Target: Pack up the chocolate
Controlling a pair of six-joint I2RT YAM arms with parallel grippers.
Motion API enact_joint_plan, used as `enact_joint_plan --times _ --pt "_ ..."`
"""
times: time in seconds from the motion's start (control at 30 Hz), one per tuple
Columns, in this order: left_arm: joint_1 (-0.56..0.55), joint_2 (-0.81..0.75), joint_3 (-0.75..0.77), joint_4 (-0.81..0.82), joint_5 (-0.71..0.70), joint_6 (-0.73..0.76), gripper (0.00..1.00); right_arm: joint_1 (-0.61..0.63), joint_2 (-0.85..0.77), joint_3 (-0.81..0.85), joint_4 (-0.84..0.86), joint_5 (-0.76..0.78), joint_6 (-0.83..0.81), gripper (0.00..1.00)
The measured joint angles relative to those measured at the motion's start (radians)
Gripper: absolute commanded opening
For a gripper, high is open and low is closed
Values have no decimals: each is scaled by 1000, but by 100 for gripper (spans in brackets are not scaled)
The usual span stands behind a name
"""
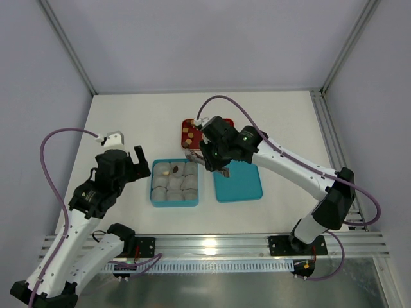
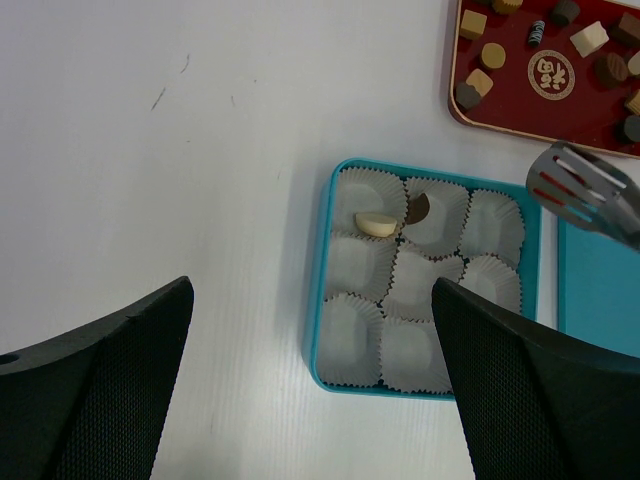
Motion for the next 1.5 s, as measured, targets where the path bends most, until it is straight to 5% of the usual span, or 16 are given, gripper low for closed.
enact_joint_plan --times 1.5 --pt "0 -2 0 0 0 0 100 67 30 -58 0 8 25 40"
